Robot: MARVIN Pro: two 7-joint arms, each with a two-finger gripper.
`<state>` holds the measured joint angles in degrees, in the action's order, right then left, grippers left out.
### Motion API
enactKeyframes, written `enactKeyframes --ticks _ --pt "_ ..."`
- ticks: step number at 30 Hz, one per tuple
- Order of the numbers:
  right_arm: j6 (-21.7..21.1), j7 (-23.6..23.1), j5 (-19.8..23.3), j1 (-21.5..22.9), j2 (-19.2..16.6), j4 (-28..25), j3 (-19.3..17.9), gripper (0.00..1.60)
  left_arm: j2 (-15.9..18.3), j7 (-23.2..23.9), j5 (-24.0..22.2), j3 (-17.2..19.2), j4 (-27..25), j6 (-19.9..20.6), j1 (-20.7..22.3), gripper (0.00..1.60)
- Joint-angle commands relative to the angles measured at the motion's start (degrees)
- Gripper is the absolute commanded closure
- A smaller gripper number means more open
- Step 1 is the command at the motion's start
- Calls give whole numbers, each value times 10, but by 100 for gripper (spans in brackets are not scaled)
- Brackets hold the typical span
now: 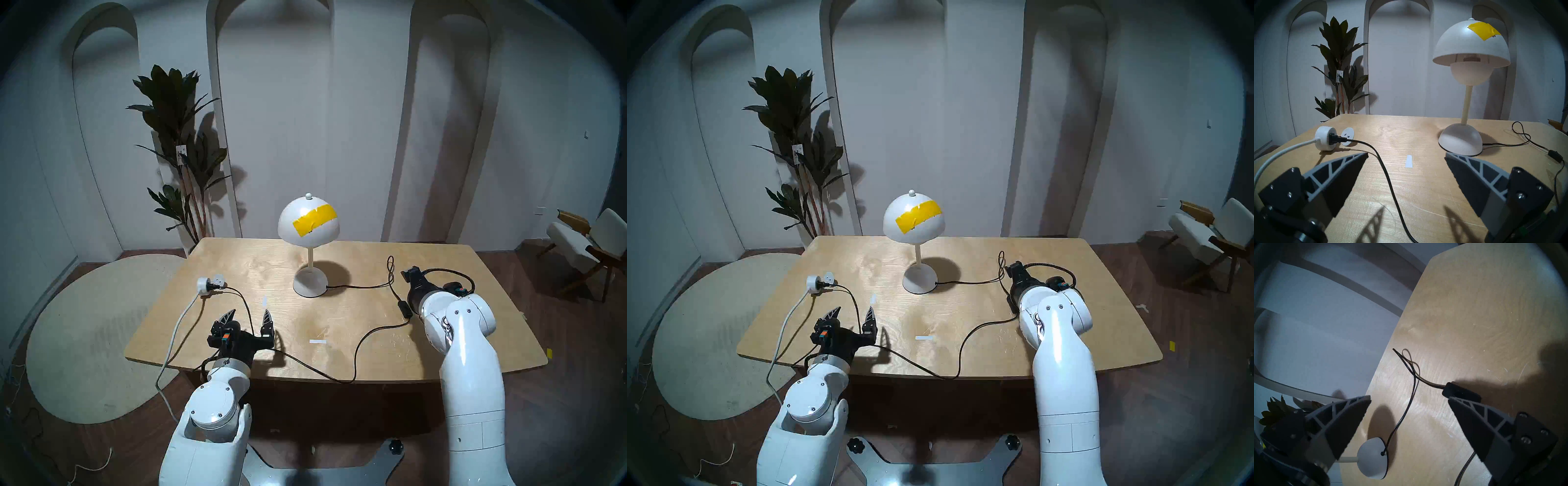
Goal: Turn on the table lamp by pressing the switch
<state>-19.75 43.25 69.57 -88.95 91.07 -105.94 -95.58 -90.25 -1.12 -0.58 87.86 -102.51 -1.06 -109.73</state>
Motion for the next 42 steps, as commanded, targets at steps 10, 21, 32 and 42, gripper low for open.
enactKeyframes --ticks 10,21,32,42 --pt "10 -1 12 19 3 2 -11 0 0 0 0 0 -12 -2 3 0" --pt "16 -6 21 29 6 33 -14 0 0 0 0 0 -12 -2 3 0" --pt "23 -8 28 45 6 54 -15 0 0 0 0 0 -12 -2 3 0" --pt "23 2 34 52 3 57 -21 0 0 0 0 0 -12 -2 3 0"
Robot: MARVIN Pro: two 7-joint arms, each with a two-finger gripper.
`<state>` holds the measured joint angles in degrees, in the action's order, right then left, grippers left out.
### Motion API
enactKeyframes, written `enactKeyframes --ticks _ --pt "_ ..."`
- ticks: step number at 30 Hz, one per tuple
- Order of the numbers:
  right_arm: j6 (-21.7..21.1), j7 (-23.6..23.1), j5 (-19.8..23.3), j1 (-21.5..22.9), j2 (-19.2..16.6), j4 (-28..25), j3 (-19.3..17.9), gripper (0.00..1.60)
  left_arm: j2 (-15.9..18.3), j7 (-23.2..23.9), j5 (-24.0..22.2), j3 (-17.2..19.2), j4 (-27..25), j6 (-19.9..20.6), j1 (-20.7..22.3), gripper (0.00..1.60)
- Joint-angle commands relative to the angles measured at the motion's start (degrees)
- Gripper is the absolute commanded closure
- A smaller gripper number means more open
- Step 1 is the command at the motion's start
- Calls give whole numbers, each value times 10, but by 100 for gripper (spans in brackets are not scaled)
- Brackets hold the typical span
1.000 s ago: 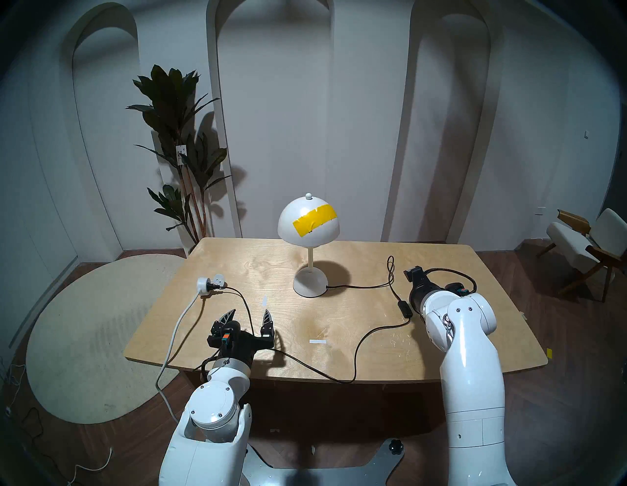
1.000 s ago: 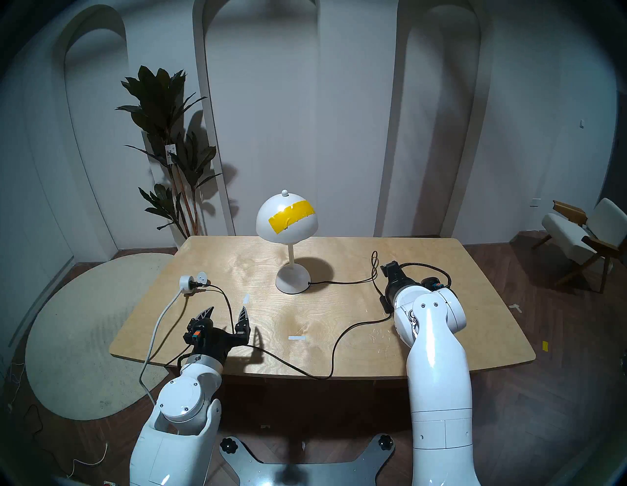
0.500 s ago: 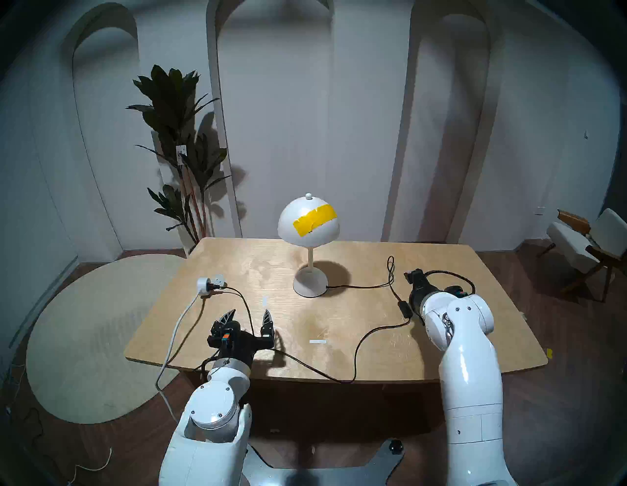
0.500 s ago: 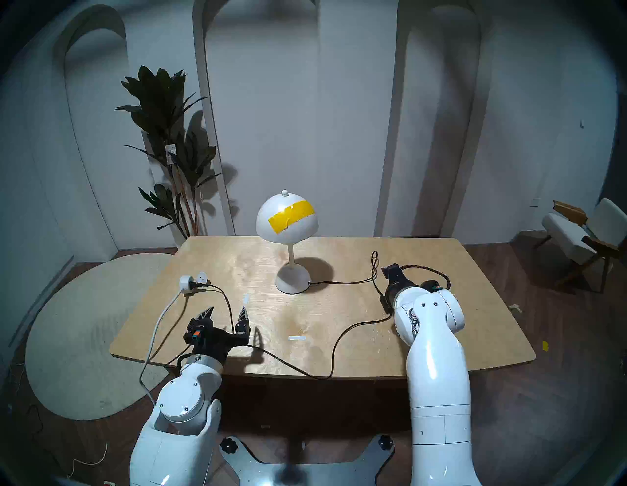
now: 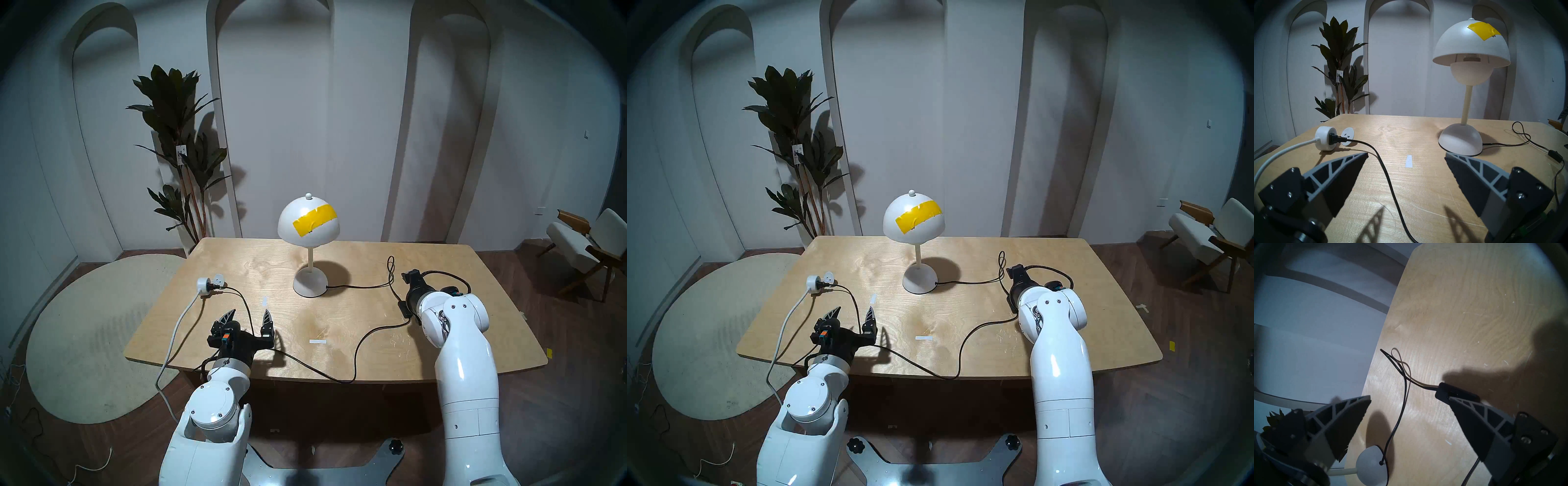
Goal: Turn on the table lamp by pressing the switch
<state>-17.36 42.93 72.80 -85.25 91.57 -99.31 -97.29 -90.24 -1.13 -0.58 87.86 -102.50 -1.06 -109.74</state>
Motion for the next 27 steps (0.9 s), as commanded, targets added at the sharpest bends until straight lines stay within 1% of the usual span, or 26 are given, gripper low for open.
enactKeyframes --ticks 1,11,18,27 --pt "-1 4 3 15 -3 -8 -5 0 0 0 0 0 -12 -2 3 0" --pt "1 1 12 18 -5 9 -16 0 0 0 0 0 -12 -2 3 0" --pt "1 -8 15 32 -10 44 -16 0 0 0 0 0 -12 -2 3 0" --pt "5 -14 15 51 -15 72 -12 0 0 0 0 0 -12 -2 3 0"
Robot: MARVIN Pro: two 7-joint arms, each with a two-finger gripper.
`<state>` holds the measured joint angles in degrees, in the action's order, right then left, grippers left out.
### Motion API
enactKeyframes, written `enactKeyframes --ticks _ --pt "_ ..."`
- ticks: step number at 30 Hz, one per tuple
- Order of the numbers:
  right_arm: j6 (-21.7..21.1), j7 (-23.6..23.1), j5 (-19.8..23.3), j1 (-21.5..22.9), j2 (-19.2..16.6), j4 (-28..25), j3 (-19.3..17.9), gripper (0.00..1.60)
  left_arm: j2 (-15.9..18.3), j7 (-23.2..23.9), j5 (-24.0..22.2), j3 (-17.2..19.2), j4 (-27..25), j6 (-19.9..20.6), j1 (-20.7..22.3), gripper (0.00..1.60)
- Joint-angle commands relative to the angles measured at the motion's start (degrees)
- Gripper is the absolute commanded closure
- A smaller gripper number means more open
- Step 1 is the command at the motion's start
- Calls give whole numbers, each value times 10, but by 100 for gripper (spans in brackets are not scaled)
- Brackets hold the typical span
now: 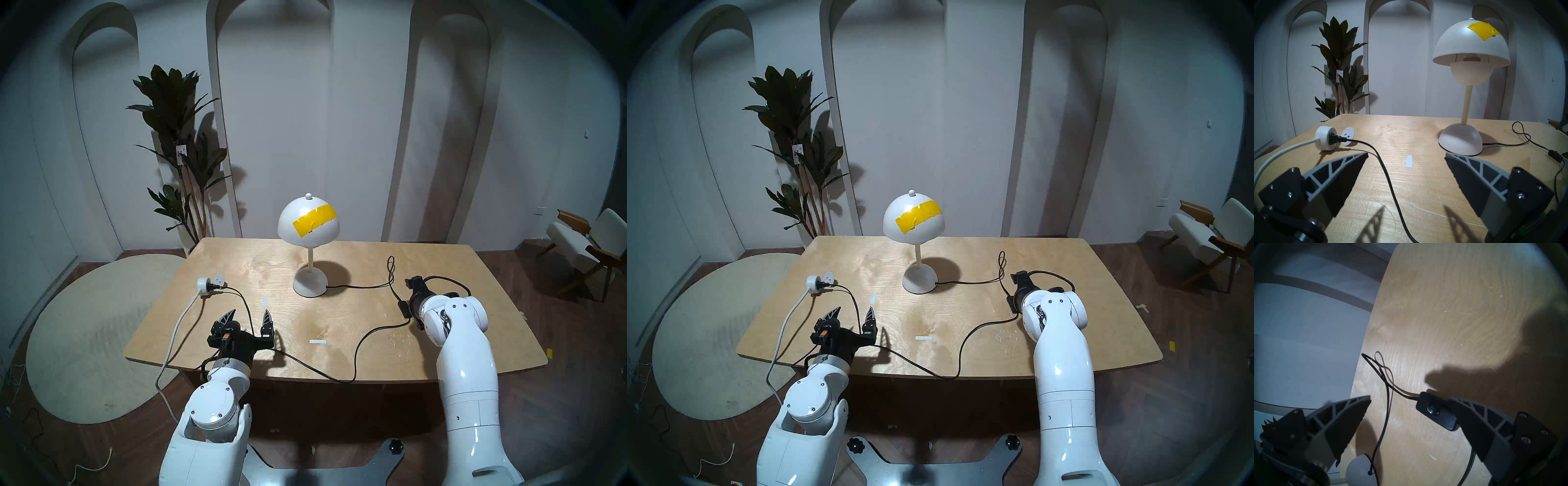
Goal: Turn on the table lamp by pressing the switch
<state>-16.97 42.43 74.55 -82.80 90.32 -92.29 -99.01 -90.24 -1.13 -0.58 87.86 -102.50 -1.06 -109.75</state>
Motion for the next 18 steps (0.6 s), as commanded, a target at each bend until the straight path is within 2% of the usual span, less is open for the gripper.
enactKeyframes --ticks 1,13,18 --pt "-2 -8 0 30 -4 3 7 0 0 0 0 0 -12 -2 3 0" --pt "-39 35 -1 16 -14 -90 41 0 0 0 0 0 -11 -3 4 0" --pt "-44 56 6 -3 -7 -119 39 0 0 0 0 0 -12 -2 3 0"
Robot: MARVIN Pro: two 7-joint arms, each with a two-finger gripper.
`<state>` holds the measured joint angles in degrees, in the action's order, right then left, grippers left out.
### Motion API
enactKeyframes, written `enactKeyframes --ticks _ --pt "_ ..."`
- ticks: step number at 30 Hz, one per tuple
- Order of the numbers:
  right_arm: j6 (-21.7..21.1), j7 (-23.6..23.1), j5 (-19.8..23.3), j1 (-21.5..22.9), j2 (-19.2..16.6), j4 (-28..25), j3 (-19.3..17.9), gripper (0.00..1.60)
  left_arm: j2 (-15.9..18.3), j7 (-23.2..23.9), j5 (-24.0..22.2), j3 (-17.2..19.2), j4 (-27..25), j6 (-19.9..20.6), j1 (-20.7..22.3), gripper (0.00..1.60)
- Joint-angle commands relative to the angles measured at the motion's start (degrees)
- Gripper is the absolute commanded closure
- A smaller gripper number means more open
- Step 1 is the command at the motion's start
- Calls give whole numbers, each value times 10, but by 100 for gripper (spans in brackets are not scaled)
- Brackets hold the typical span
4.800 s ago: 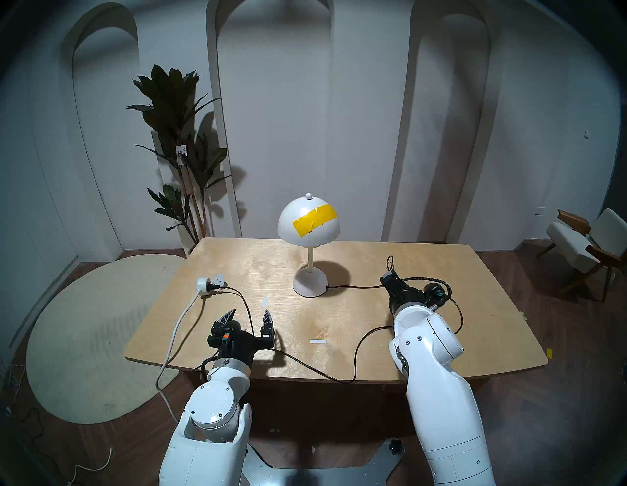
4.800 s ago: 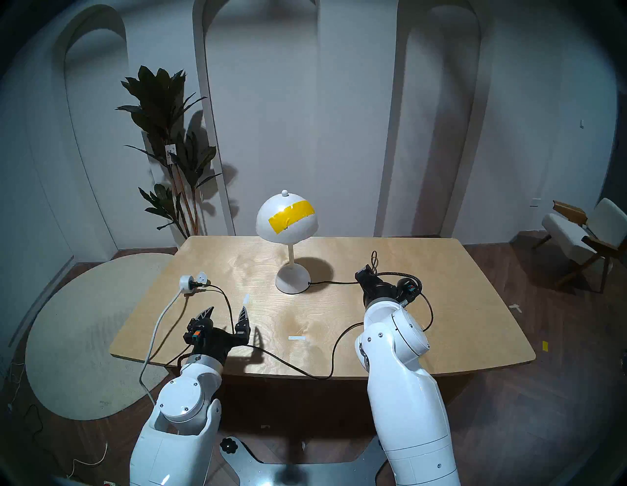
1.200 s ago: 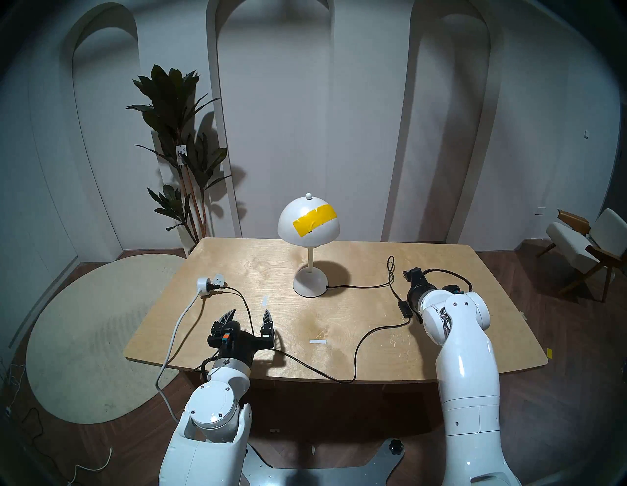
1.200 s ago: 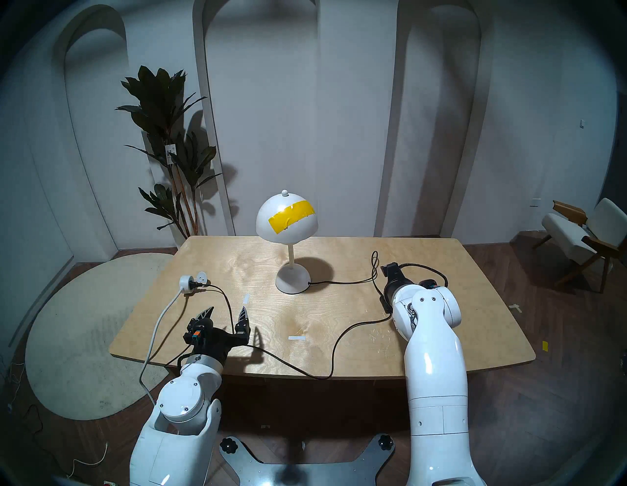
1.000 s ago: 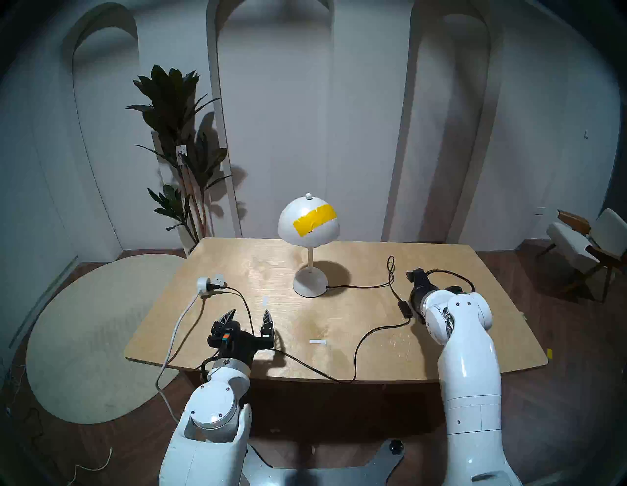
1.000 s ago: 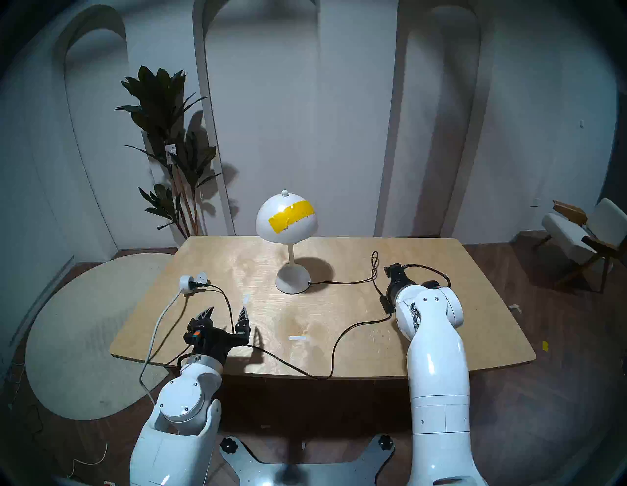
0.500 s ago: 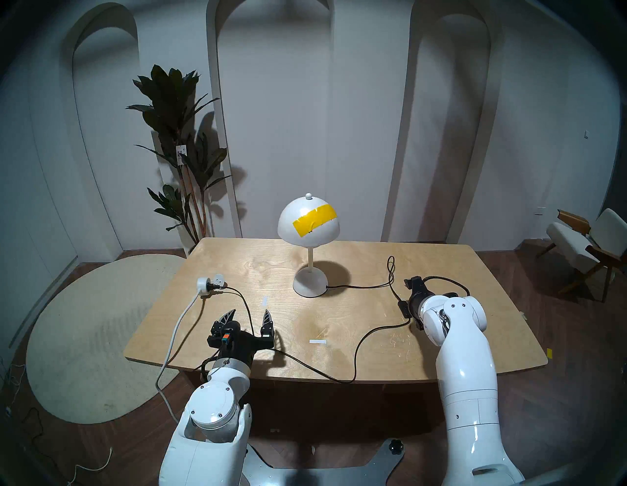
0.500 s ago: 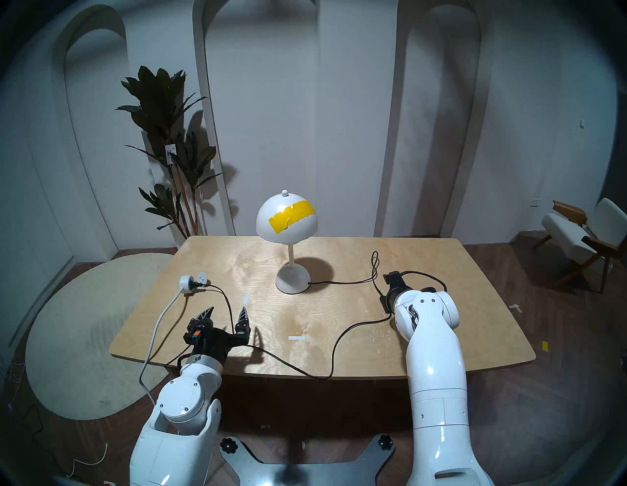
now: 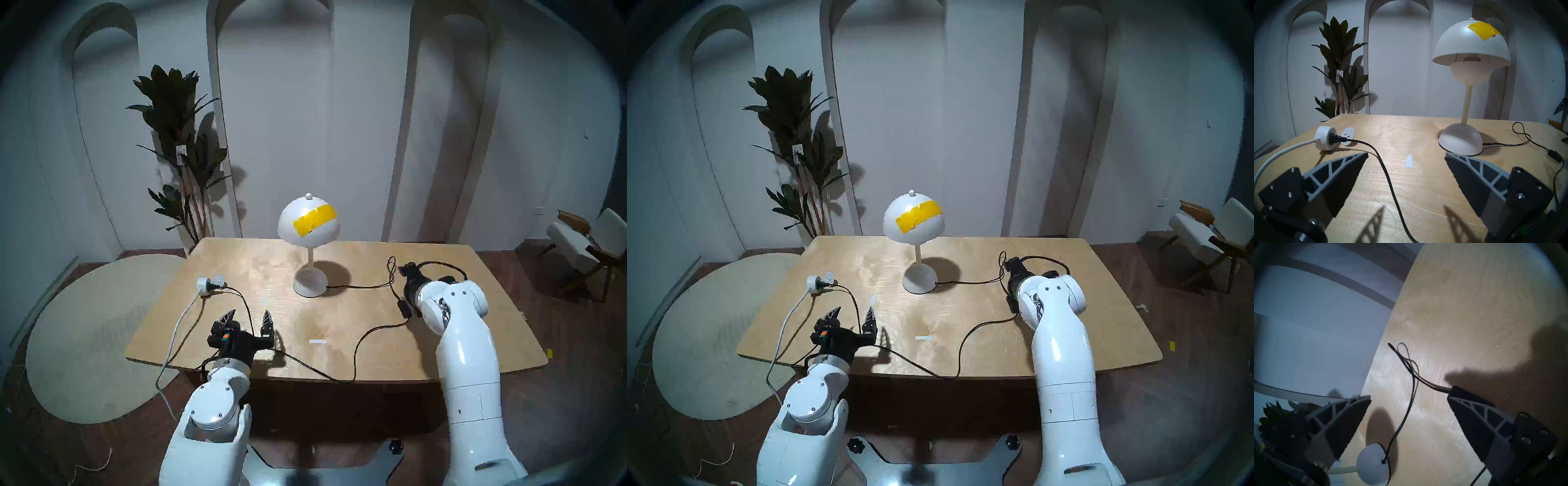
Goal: Turn on the table lamp by pressing the switch
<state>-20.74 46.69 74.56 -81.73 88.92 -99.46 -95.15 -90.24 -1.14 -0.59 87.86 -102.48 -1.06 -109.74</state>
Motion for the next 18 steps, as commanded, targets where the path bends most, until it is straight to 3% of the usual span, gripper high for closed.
enactKeyframes --ticks 1,18 --pt "-6 15 7 -14 7 -46 1 0 0 0 0 0 -12 -2 3 0" --pt "13 -13 17 14 7 9 -4 0 0 0 0 0 -12 -2 3 0"
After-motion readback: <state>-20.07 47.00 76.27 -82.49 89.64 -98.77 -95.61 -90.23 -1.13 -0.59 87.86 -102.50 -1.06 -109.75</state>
